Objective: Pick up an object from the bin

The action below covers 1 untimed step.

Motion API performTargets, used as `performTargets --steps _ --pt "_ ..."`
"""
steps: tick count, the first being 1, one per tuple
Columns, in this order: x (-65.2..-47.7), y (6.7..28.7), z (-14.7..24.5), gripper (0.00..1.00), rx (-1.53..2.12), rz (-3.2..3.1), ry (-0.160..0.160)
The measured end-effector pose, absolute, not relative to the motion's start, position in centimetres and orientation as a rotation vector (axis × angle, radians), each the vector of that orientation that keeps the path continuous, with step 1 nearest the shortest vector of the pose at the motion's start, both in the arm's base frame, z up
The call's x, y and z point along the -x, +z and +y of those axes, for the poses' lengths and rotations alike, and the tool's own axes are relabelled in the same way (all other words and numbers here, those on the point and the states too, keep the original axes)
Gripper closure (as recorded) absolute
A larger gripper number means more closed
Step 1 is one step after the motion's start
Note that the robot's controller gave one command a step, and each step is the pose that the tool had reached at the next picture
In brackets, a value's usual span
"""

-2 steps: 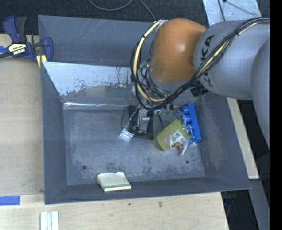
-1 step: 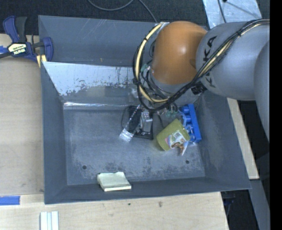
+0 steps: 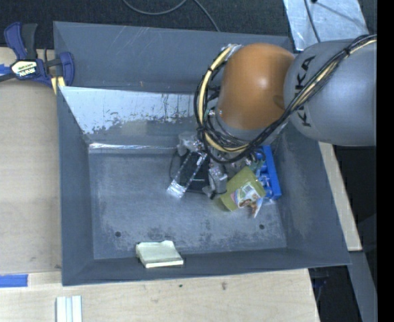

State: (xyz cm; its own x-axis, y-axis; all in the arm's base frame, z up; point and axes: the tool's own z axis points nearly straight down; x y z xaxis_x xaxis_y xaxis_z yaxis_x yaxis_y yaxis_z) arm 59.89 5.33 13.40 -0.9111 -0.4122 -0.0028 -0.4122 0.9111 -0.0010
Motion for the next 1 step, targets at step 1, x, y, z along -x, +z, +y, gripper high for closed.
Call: performTargets --steps 1 --pt "-59.71 12.62 4.44 0.0 0.926 3.0 -0.001"
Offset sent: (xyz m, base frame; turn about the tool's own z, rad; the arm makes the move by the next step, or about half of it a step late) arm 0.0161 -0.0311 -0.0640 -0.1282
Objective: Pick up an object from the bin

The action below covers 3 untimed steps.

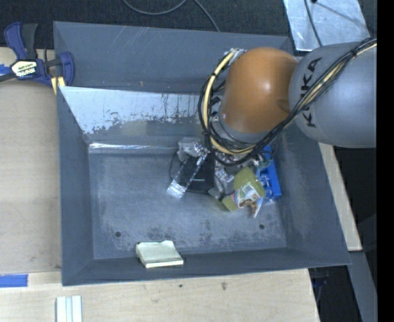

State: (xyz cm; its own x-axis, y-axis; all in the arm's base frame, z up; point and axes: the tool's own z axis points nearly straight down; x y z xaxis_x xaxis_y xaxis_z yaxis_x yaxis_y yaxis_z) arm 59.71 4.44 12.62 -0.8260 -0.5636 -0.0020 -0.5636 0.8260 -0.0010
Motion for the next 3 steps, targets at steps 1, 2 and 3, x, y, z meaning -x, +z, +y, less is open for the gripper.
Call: performTargets --steps 1,2,3 --pt "-60.4 11.0 3.7 0.0 0.693 3.058 0.002" --pt "-62.7 8.3 2.9 1.0 1.27 2.867 -0.002" --pt "-62.7 8.3 2.9 1.0 1.268 2.867 -0.001"
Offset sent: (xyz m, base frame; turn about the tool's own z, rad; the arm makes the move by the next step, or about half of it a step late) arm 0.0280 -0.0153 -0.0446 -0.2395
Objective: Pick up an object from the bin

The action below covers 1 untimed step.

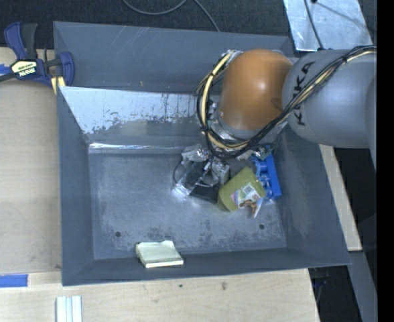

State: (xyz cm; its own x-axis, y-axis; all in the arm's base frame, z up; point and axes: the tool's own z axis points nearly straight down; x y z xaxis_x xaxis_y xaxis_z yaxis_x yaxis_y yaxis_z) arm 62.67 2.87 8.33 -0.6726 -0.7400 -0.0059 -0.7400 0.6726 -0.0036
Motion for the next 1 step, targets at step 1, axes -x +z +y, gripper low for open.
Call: performTargets --steps 1 --pt "-62.86 16.62 2.19 1.0 1.249 2.873 -0.001"
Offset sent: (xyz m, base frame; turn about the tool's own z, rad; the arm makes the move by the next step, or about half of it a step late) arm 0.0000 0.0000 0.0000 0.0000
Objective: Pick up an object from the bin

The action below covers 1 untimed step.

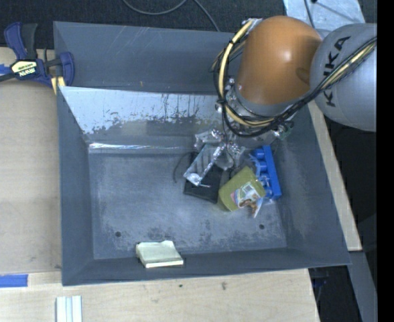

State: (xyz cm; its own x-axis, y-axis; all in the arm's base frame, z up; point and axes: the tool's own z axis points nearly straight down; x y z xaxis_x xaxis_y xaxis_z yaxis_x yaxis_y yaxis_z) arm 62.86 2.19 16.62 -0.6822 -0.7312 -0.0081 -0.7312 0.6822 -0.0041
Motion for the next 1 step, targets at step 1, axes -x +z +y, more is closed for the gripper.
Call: performTargets --steps 1 --pt "-62.85 16.62 2.18 1.0 1.248 2.873 -0.001"
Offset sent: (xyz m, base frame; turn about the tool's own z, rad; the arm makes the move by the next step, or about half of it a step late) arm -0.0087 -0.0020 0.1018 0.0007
